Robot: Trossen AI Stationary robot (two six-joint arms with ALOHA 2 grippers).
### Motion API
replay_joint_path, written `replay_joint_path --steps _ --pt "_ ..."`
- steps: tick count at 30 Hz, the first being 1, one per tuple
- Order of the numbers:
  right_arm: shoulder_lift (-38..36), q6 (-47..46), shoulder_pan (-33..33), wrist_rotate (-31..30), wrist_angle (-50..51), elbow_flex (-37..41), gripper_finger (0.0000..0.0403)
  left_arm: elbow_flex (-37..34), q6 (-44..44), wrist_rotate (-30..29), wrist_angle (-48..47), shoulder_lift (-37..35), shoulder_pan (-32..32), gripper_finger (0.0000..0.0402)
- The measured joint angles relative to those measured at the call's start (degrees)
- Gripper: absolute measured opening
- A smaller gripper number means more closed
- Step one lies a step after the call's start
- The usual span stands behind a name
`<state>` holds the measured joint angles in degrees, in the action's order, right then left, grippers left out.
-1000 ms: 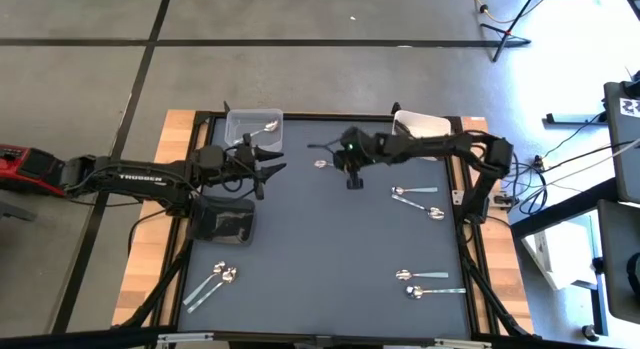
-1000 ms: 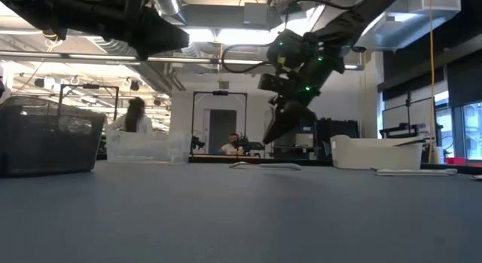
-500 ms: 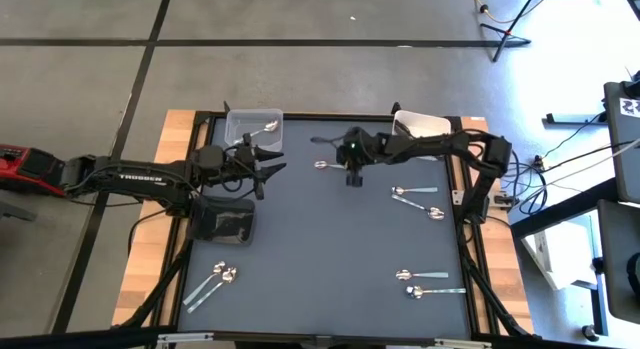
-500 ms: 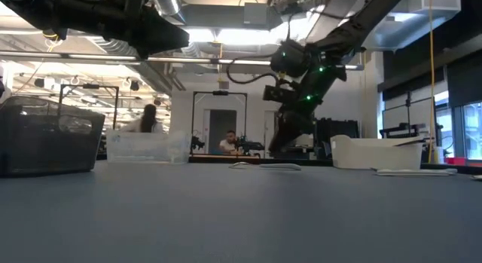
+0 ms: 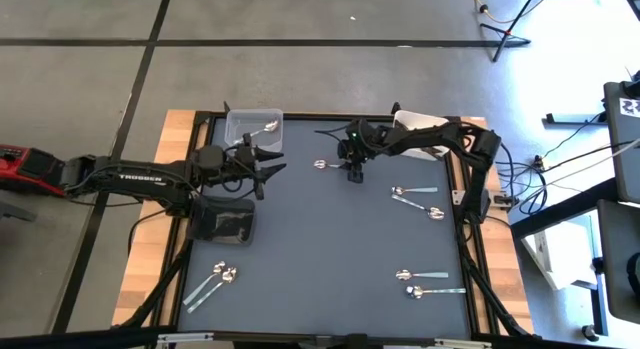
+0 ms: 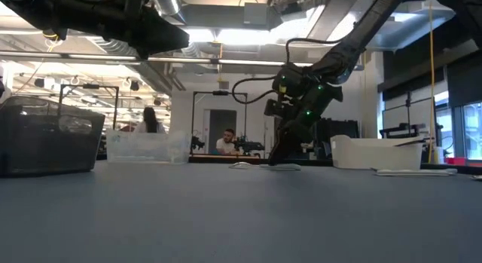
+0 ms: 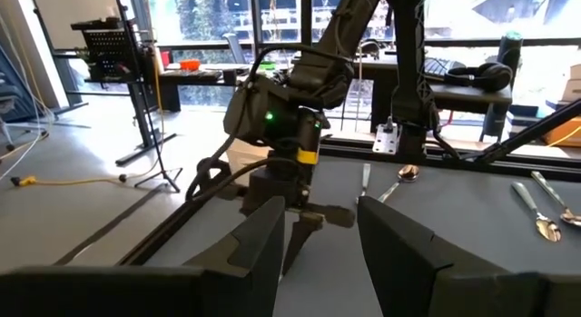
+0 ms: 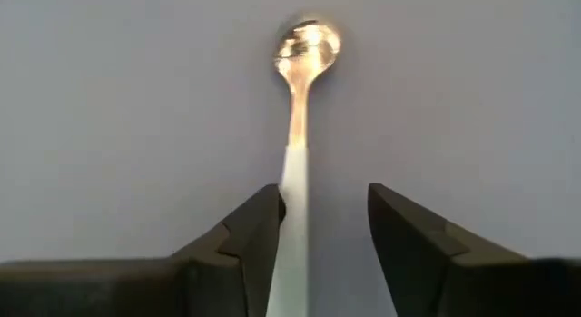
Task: Sort silverware by color (type)
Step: Put the blue spoon into the black bin
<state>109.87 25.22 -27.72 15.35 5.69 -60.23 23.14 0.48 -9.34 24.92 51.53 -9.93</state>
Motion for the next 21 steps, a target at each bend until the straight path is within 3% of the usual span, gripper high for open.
replay_joint_path --steps 7,16,21 --pt "0.21 0.24 0.08 0.35 2.60 0.07 0.0094 0.00 -0.27 0.00 -0.02 0.00 0.00 0.0137" --pt "0.16 -0.60 0.74 -0.78 3.54 0.04 0.0070 0.00 -0.52 0.02 -0.02 0.00 0.00 0.0137" --pt "0.10 0.74 1.25 -0.69 4.44 0.02 0.0020 0.00 -1.43 2.35 0.04 0.46 0.00 0.0137"
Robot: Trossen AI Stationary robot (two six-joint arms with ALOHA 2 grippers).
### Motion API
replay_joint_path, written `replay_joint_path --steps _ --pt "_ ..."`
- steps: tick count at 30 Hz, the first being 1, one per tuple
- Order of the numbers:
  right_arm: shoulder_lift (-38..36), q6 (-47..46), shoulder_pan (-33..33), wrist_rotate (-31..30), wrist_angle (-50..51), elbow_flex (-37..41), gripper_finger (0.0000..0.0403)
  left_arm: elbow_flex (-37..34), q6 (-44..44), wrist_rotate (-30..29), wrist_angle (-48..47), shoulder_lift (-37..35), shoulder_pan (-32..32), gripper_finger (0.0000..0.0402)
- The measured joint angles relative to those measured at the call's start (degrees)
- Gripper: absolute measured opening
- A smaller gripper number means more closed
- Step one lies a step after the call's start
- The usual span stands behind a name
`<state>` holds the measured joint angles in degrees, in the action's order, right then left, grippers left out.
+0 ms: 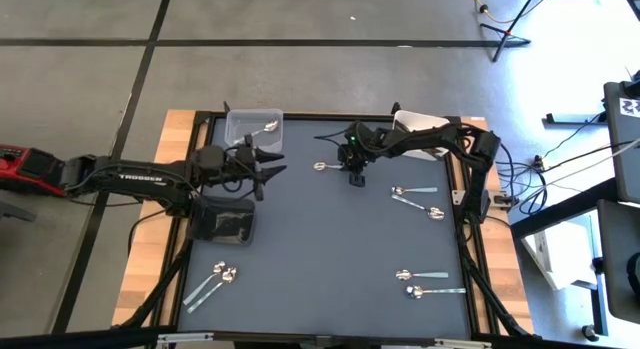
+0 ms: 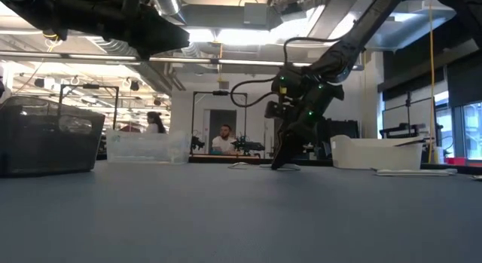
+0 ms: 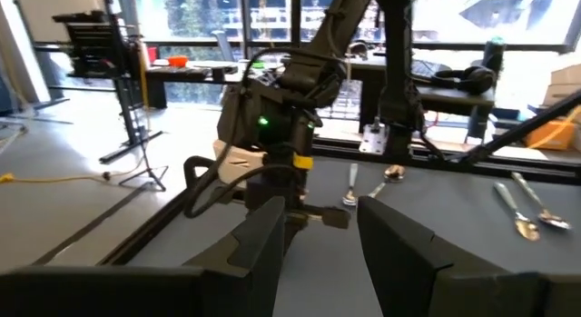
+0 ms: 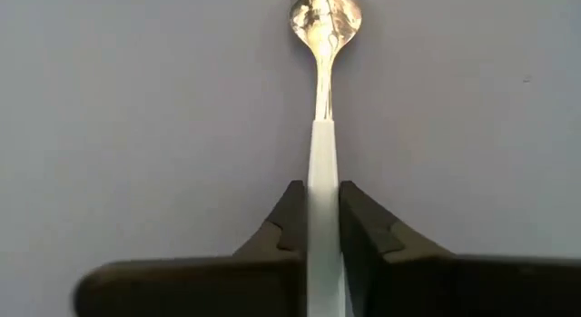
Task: Sort silverware by color (type)
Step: Put the blue spoon into the black bin
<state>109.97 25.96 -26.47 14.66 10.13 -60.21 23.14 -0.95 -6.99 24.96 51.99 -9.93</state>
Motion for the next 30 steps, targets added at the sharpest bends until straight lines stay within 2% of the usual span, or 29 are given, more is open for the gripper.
replay_joint_path --steps 2,7,12,15,22,30 --pt "0.00 0.44 0.55 -0.96 0.20 0.00 0.0012 0.00 0.02 0.50 -0.33 0.37 0.04 0.0137" --pt "-0.88 1.20 2.45 -3.59 0.00 0.09 0.0023 0.00 0.02 0.49 -0.09 3.16 0.02 0.0137" --pt "-2.84 1.48 4.63 -2.46 1.40 0.53 0.0008 0.00 0.01 0.49 0.17 6.77 0.08 0.0137" --pt "-4.88 1.44 5.87 -2.22 -2.10 2.42 0.0013 0.00 -0.48 -0.05 0.33 7.93 1.18 0.0137" --pt "-10.64 -1.69 9.17 -2.74 -10.83 10.40 0.0006 0.00 -4.63 -4.35 -0.04 8.79 6.68 0.0137" --pt "-18.78 -4.92 15.74 -7.79 -16.55 15.67 0.0006 0.00 -4.66 -10.51 -0.48 8.79 12.43 0.0137"
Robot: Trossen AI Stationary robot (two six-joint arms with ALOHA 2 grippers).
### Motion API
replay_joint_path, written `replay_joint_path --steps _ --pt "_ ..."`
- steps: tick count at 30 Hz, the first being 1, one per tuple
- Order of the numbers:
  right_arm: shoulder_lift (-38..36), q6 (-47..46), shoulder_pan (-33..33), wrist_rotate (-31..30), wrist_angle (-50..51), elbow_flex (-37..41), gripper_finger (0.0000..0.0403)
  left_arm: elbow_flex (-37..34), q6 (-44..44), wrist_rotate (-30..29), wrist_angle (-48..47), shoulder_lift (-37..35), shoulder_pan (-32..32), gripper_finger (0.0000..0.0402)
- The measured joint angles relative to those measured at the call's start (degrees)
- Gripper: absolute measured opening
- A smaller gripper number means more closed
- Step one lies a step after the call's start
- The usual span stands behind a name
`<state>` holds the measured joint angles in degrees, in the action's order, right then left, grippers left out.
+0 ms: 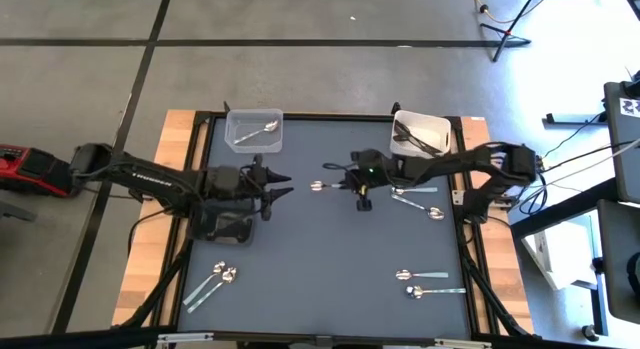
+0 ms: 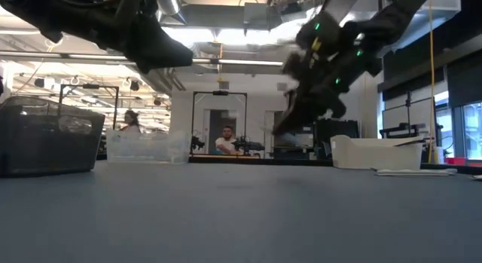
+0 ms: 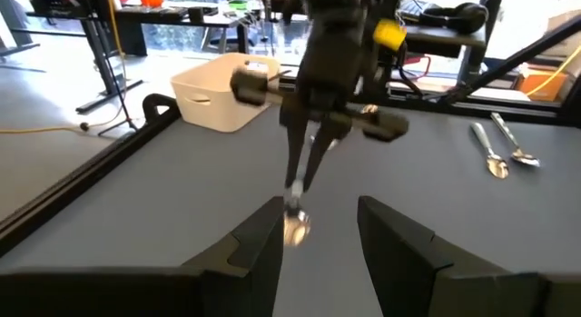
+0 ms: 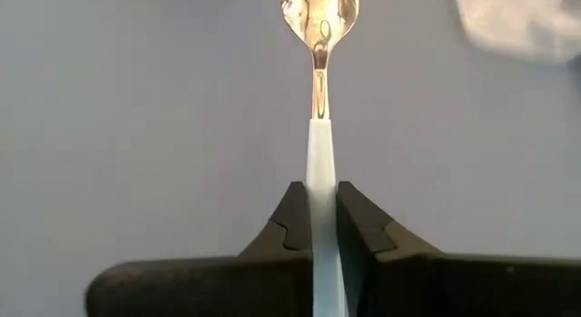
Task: Sort silverware by color (type)
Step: Put the blue spoon into the black bin
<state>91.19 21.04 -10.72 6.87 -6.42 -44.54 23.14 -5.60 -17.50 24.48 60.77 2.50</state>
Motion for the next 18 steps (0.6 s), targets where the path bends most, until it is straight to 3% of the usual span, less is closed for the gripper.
replay_joint_path --steps 6,10,18 --pt "-5.11 -1.51 5.20 -4.30 -1.91 0.31 0.0011 -0.02 0.15 -1.82 -1.96 0.02 2.35 0.0137" --pt "-5.54 -1.69 7.66 -3.71 -10.47 0.29 0.0007 -0.05 0.94 -2.04 -1.77 1.53 3.50 0.0137" --pt "-2.56 -2.55 12.29 -1.36 -21.51 0.24 0.0007 -0.04 3.28 -3.03 9.59 10.64 6.04 0.0137"
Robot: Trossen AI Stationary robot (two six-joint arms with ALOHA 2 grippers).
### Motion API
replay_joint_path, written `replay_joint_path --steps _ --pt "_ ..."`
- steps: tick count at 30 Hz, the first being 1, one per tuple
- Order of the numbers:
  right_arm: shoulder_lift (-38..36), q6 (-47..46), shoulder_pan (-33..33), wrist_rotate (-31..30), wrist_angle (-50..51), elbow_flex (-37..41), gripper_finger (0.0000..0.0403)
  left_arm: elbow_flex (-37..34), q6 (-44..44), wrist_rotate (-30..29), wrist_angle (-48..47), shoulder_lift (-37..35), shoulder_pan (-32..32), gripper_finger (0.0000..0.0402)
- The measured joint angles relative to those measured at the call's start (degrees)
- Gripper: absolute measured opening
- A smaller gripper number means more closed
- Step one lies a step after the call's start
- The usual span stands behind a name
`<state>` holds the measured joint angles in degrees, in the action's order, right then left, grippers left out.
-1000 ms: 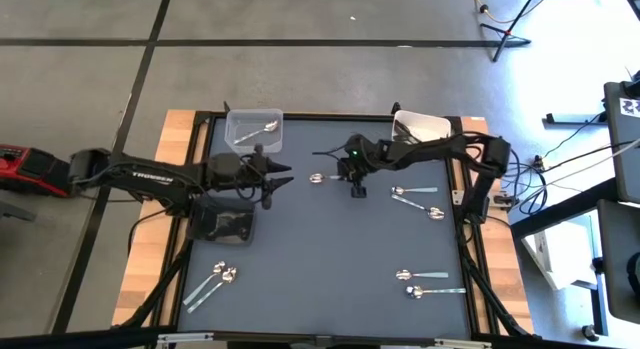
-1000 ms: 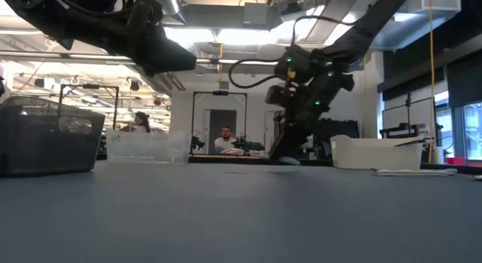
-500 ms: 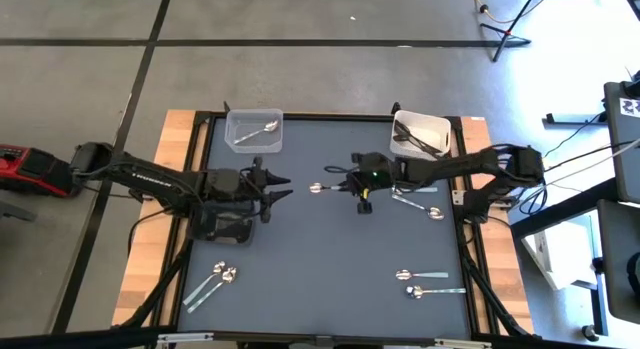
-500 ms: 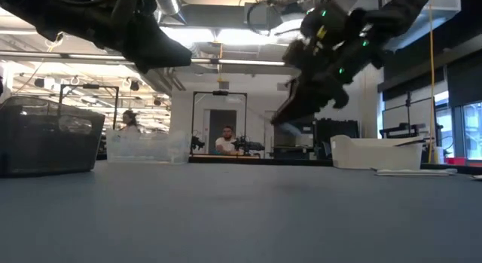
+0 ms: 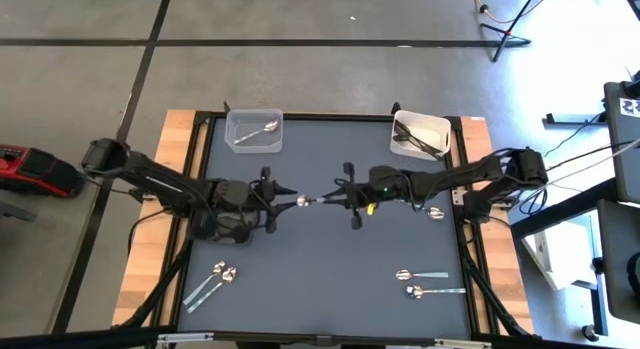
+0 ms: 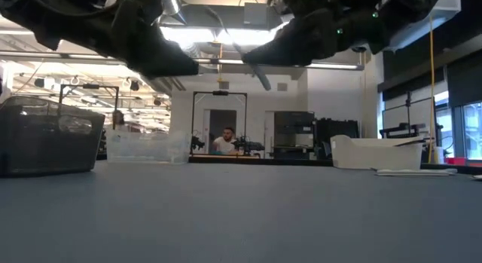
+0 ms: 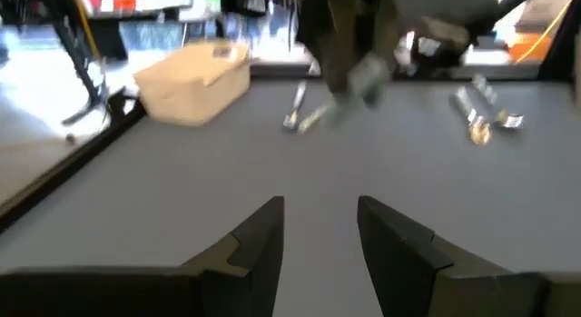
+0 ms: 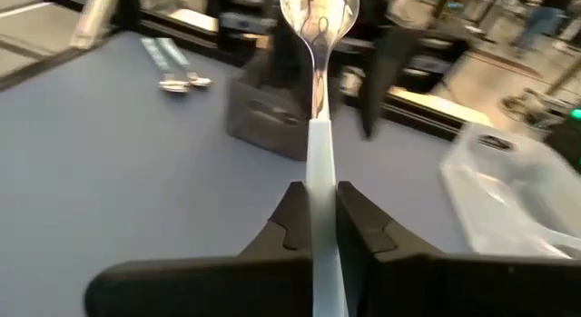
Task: Sort silverware by color (type)
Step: Put the blue spoon into the black bin
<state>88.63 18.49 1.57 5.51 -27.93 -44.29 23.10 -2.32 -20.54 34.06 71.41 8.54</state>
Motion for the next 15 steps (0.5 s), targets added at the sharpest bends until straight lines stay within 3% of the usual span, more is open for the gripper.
replay_joint_path --steps 7,15 --pt "2.01 0.17 3.48 -2.57 -3.58 0.02 0.0010 -0.01 6.26 0.89 13.28 6.89 2.60 0.0137" --pt "3.65 -0.22 3.82 -3.70 -8.27 -0.02 0.0007 0.02 9.18 7.07 21.86 10.35 3.84 0.0137"
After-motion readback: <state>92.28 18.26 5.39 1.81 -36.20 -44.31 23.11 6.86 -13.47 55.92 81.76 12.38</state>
